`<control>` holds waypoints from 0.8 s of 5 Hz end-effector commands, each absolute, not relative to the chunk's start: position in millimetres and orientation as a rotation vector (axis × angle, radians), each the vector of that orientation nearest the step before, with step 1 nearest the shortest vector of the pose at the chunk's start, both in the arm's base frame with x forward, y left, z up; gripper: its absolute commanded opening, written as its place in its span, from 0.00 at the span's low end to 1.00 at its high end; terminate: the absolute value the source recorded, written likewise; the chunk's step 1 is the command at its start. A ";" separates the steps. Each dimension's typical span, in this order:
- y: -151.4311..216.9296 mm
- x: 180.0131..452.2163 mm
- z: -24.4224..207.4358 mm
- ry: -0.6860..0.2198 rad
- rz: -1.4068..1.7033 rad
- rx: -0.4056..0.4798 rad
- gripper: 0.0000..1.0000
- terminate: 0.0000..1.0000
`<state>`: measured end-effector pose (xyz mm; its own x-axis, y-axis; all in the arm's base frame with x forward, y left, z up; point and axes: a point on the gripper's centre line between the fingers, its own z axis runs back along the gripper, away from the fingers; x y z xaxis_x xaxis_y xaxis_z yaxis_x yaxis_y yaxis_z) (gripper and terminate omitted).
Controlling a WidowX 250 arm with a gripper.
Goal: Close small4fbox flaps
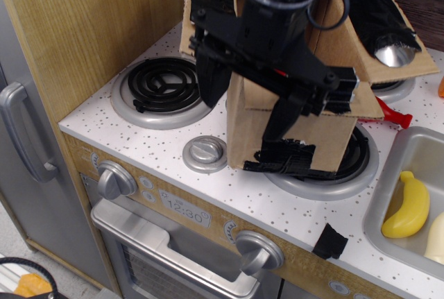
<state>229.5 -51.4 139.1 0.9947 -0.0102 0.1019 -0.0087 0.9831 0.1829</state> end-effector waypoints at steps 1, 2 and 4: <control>-44.2 253.8 165.4 -0.161 -0.004 0.247 1.00 0.00; -46.2 255.7 181.3 -0.166 -0.002 0.296 1.00 0.00; -37.6 260.8 183.9 -0.199 -0.012 0.313 1.00 0.00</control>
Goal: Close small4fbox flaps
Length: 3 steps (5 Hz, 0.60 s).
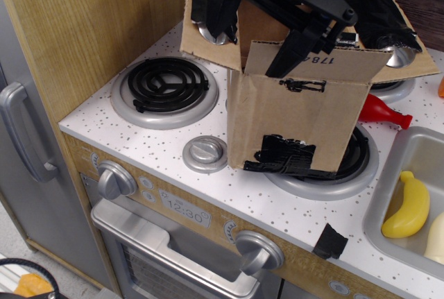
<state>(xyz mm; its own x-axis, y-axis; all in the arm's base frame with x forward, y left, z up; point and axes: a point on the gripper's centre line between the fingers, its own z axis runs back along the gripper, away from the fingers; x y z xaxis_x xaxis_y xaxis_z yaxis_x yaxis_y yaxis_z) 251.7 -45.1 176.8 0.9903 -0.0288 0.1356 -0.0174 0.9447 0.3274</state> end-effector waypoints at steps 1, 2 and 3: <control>-34.1 267.8 182.3 -0.235 -0.034 0.328 1.00 0.00; -30.0 281.1 189.3 -0.246 -0.076 0.351 1.00 0.00; -25.4 289.0 183.3 -0.263 -0.099 0.344 1.00 0.00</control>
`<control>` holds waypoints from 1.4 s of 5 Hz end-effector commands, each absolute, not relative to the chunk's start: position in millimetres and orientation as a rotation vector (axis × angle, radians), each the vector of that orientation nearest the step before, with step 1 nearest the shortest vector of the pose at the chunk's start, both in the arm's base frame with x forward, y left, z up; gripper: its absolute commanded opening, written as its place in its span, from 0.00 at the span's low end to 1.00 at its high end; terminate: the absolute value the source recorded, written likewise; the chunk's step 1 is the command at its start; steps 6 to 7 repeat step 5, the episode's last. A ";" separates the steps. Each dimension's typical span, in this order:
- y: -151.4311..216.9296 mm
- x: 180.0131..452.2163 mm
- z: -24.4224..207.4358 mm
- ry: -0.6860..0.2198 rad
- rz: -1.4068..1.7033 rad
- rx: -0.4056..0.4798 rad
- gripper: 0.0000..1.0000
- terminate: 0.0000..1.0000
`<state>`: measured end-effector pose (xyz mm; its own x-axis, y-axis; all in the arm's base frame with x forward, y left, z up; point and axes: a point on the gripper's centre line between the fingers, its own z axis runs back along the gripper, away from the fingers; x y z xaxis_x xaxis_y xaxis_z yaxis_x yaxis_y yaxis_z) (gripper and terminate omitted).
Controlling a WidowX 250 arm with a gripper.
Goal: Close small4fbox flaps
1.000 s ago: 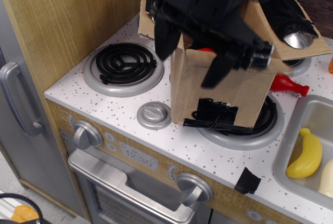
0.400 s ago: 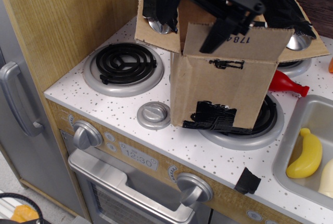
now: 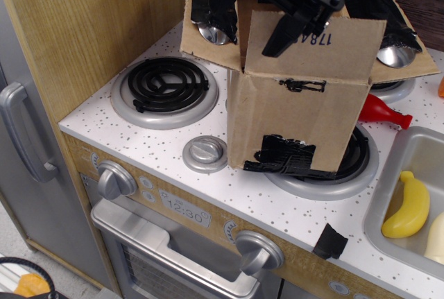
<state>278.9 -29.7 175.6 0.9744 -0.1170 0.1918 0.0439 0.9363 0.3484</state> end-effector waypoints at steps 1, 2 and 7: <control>-19.9 292.9 168.2 -0.274 -0.104 0.316 1.00 0.00; -18.2 297.4 157.2 -0.298 -0.109 0.303 1.00 0.00; -23.3 297.6 137.9 -0.345 -0.114 0.290 1.00 1.00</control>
